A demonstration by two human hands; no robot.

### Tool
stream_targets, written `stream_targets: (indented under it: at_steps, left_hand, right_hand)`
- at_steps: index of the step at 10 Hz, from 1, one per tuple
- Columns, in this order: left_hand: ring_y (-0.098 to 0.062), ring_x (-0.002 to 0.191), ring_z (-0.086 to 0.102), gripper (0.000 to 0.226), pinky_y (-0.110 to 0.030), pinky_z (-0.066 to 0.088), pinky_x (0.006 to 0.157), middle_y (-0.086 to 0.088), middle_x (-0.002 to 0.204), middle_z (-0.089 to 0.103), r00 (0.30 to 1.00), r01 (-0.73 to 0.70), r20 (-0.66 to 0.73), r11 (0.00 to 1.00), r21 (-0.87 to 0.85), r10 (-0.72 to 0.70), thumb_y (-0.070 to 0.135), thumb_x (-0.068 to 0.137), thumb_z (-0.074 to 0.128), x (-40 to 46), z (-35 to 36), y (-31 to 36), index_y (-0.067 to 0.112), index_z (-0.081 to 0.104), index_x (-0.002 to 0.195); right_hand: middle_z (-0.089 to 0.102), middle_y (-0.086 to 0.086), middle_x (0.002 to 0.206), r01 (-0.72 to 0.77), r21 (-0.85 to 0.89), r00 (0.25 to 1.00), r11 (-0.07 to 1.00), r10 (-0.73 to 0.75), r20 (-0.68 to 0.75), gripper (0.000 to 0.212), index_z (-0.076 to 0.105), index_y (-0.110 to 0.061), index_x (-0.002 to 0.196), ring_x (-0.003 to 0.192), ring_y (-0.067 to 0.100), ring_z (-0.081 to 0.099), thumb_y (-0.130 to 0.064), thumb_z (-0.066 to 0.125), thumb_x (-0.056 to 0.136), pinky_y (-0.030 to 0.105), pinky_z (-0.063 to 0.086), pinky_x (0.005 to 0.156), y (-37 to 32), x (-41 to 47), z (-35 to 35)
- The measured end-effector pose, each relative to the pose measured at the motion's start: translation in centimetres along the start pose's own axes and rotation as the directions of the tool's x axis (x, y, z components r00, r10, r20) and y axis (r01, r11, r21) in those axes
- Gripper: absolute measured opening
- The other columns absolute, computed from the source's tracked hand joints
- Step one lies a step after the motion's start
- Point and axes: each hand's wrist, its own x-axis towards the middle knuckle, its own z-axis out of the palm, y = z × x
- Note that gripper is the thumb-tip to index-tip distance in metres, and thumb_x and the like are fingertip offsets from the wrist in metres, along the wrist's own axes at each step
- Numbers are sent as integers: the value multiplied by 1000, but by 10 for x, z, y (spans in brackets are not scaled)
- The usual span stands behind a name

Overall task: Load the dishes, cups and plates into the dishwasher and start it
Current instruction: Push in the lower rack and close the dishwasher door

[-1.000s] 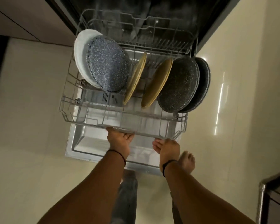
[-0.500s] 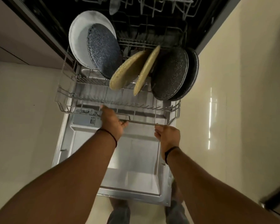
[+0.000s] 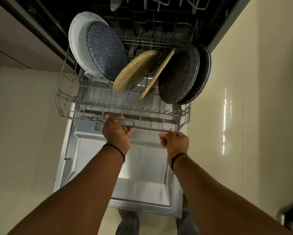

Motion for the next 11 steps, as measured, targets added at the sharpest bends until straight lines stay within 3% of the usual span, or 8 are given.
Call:
stream_targets:
  at_steps: [2, 4, 5, 6, 7, 9, 10, 11]
  left_hand:
    - [-40, 120, 53, 33, -46, 48, 91, -27, 133, 48, 990, -49, 137, 999, 17, 47, 28, 104, 30, 12, 10, 17, 10, 50, 125]
    - [-33, 103, 53, 31, -47, 38, 109, -15, 140, 45, 971, -79, 230, 994, 77, 60, 25, 106, 28, 25, 61, 44, 27, 47, 131]
    - [-33, 113, 52, 31, -43, 39, 103, -15, 138, 44, 943, -122, 320, 988, 98, 84, 23, 107, 29, 33, 79, 54, 25, 43, 134]
    - [-24, 85, 50, 22, -39, 40, 93, -9, 103, 51, 903, -170, 416, 979, 110, 110, 19, 106, 31, 40, 106, 72, 22, 48, 120]
    - [-23, 91, 50, 37, -38, 44, 90, -9, 116, 52, 873, -226, 465, 967, 114, 149, 14, 105, 32, 61, 130, 88, 14, 40, 141]
    - [-20, 112, 55, 57, -34, 35, 106, -5, 124, 55, 783, -402, 585, 890, 213, 214, 8, 104, 32, 76, 157, 102, 25, 12, 155]
    - [-32, 143, 29, 60, -39, 28, 114, -11, 158, 26, 763, -484, 605, 823, 299, 229, 9, 104, 35, 86, 161, 101, 26, 10, 155]
    - [-24, 140, 35, 61, -18, 35, 99, -6, 158, 27, 741, -554, 625, 751, 359, 248, 2, 102, 40, 85, 154, 96, 21, 16, 155]
  right_hand:
    - [72, -1, 68, 31, -28, 999, 999, -31, 20, 21, 64, -10, 89, 66, 14, 65, -16, 48, 101, 29, 58, 72, -22, 16, 26]
    - [67, 7, 72, 21, 35, 998, 999, -23, 55, 25, 60, -8, 77, 57, 14, 60, 1, 48, 97, 28, 55, 67, -68, 50, 45]
    - [62, 5, 77, 123, -42, 982, 992, -116, 147, 22, 57, -10, 77, 62, 13, 60, 1, 49, 95, 28, 55, 72, -91, 70, 55]
    - [58, 5, 80, 227, -116, 957, 967, -199, 212, 16, 55, -10, 80, 66, 14, 60, 2, 54, 91, 24, 55, 67, -122, 93, 67]
    - [59, 6, 87, 283, -120, 931, 951, -243, 273, 9, 56, -6, 95, 70, 15, 62, 1, 56, 90, 23, 54, 63, -140, 115, 84]
    - [55, 2, 73, 352, -91, 902, 932, -311, 300, 23, 53, -15, 79, 57, 9, 54, 1, 48, 95, 22, 49, 59, -179, 126, 113]
    - [52, 2, 75, 384, -136, 893, 913, -330, 307, 23, 50, -18, 81, 62, 13, 52, 0, 47, 95, 22, 47, 56, -182, 129, 124]
    - [56, 13, 101, 432, -238, 883, 870, -355, 307, 14, 54, -10, 102, 90, 26, 59, -1, 53, 92, 36, 56, 78, -174, 126, 129]
